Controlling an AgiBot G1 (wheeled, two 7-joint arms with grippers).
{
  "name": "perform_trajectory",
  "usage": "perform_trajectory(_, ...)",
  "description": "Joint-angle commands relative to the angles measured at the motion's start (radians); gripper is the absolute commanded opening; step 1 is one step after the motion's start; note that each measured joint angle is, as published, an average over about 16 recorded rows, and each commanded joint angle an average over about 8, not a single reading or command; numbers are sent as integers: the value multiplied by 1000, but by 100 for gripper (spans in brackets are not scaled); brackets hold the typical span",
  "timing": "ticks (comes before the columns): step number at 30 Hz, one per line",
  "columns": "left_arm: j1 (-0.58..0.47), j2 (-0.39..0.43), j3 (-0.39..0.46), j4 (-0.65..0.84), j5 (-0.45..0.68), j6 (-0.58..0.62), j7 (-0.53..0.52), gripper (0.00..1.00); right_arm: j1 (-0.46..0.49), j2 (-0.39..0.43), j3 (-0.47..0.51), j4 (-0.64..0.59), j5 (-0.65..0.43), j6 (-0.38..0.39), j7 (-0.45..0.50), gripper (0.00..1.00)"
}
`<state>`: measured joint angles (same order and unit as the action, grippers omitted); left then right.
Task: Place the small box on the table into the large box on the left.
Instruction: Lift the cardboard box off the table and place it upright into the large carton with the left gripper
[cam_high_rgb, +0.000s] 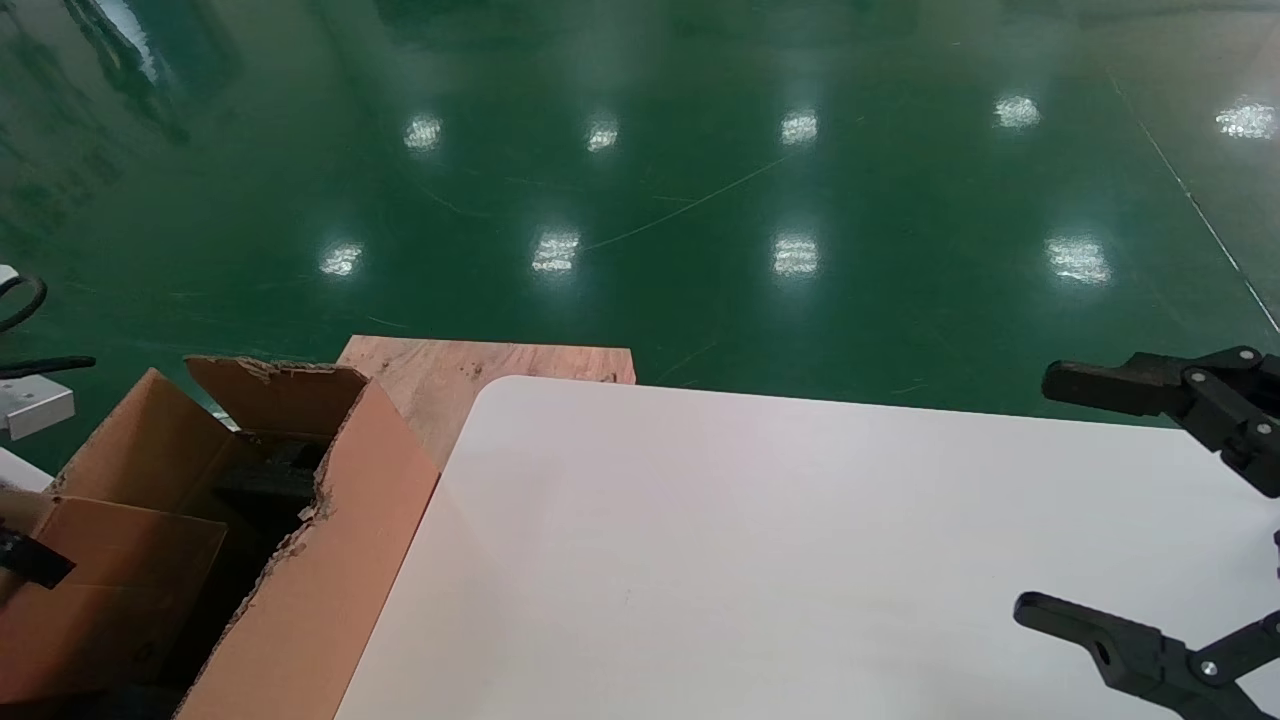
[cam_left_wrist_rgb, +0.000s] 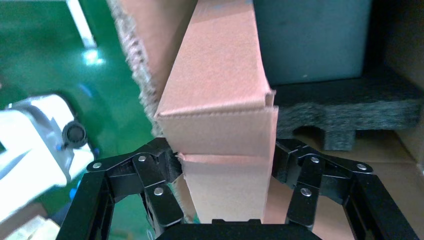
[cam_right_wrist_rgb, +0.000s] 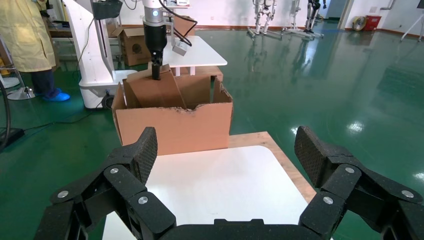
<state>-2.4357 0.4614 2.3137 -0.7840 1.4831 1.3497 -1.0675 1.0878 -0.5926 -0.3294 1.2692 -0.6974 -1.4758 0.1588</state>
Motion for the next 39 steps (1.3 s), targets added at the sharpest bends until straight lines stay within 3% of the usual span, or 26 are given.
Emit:
perform_trajectory(1,25,8,5,32,-4,-7,-2,0,0,0,0,0,0,0,0,100)
perform_trajectory(14,73,45,3,130,-34,4,19,0,0,0,0,0,0,0,0,100)
perform_trajectory(27,117,79,36,216,21,-20,-93,0,0,0,-1,0,0,0,0,100)
perform_trajectory(39,143,80,21,239,-12,-27,-57,0,0,0,-1,0,1,0,0,100)
